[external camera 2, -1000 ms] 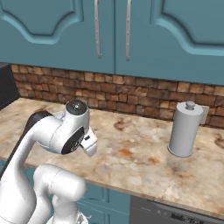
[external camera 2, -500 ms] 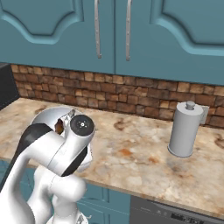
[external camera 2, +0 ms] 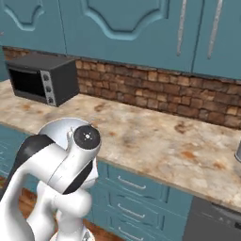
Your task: Place the bowl with the lemon and potato on the second highest shelf of the fridge. Place the bowl with the chicken drumstick and fish on the top shelf of the fridge.
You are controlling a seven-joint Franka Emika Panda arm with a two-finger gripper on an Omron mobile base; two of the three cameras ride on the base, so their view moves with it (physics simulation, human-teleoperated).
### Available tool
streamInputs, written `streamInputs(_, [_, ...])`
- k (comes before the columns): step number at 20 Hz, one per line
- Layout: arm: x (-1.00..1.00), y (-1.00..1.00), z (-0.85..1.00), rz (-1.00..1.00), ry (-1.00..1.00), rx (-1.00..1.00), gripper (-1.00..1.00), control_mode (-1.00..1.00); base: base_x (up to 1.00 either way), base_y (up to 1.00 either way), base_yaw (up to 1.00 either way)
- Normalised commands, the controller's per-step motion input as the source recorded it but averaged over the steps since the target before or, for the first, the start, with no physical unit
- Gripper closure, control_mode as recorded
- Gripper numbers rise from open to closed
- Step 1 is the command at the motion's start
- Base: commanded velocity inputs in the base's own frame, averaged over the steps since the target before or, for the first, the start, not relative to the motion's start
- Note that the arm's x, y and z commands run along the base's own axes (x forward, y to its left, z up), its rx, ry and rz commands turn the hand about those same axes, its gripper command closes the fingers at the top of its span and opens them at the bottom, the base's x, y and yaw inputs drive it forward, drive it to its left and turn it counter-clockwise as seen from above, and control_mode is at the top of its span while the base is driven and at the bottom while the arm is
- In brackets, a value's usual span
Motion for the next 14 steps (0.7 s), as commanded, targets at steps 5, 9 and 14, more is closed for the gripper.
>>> streamInputs(5, [0.0, 0.0, 0.0, 0.0, 0.0, 0.0, 1.0, 1.0, -0.11, 0.86, 0.87])
streamInputs(9, [0.0, 0.0, 0.0, 0.0, 0.0, 0.0, 1.0, 1.0, 0.0, 0.32, 0.98])
streamInputs(14, [0.0, 0.0, 0.0, 0.0, 0.0, 0.0, 1.0, 1.0, 0.11, 0.24, 0.93])
